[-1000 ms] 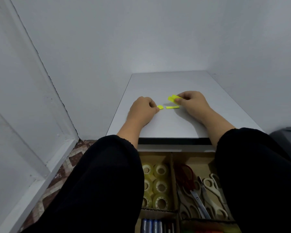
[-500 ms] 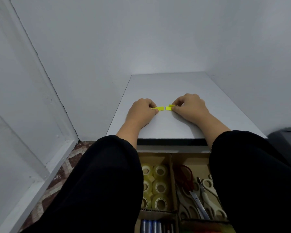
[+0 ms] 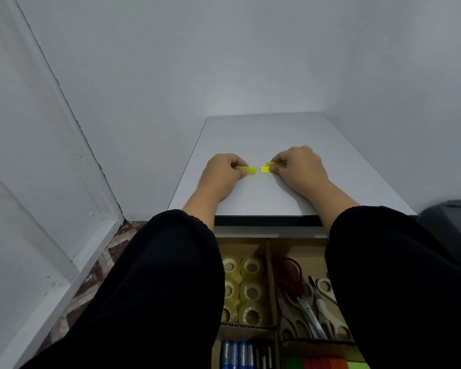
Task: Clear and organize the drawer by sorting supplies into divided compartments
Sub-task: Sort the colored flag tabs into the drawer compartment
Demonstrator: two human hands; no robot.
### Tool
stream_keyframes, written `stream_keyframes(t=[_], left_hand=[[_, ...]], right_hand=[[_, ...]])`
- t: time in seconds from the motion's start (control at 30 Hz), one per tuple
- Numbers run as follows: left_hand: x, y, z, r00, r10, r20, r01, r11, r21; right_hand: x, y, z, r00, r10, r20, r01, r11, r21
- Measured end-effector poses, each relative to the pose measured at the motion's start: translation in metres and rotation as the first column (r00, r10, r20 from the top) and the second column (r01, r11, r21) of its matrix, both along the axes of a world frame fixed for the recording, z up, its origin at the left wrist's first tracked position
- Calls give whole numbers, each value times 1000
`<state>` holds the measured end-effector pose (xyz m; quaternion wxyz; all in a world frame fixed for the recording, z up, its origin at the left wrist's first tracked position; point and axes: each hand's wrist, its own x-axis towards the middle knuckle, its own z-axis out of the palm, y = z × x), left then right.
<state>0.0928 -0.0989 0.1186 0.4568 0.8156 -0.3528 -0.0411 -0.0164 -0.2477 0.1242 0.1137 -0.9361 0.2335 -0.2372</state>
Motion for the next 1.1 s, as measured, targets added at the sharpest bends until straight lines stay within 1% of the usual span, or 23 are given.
stream_keyframes(t=[0.07,0.17,0.2,0.27,0.33,0.4,0.5,0.63,0.7,0.77,0.83,0.93,1.0,1.03,1.1], left_hand=[[-4,3,1,1000,-3,-18,3,1000,-18],[-8,9,3,992,-16,-121,-1,990,-141],[-9,11,4,987,-21,-157,-8,983,-185],[-15,14,5,978,-31,-206,-15,976,-218],[-21,16,5,971,-49,-234,-2,977,-212],[-32,21,4,967,-64,-246,16,981,-193],[-59,35,4,971,-83,-224,41,982,-186],[-110,64,1,972,-124,-198,76,969,-234],[-137,84,-8,966,-156,-206,95,956,-279],[-160,105,-22,960,-175,-219,115,959,-261],[-180,126,-41,947,-192,-259,135,965,-224],[-197,142,-67,911,-187,-368,103,966,-237],[-202,142,-74,886,-166,-433,54,964,-260],[-202,140,-75,886,-155,-437,37,963,-266],[-202,135,-75,891,-149,-429,27,960,-278]], right_hand=[[-4,3,1,1000,-1,-15,1,1000,-1],[-13,12,2,999,30,25,-34,986,160],[-16,15,2,999,37,34,-43,981,191],[-26,21,2,999,37,32,-43,978,206],[-34,26,2,999,22,26,-27,977,210],[-44,33,1,1000,9,23,-14,978,210],[-65,47,-1,999,21,43,-30,973,227],[-107,73,0,993,50,104,-76,959,272],[-137,88,-1,983,47,179,-109,928,357],[-170,103,-9,976,16,215,-116,880,460],[-203,114,-23,989,-47,141,-33,857,514],[-245,125,-48,981,-172,-86,190,803,565],[-261,132,-63,935,-208,-286,336,777,532],[-265,136,-69,902,-216,-373,391,776,496],[-267,143,-82,822,-229,-521,455,814,360]])
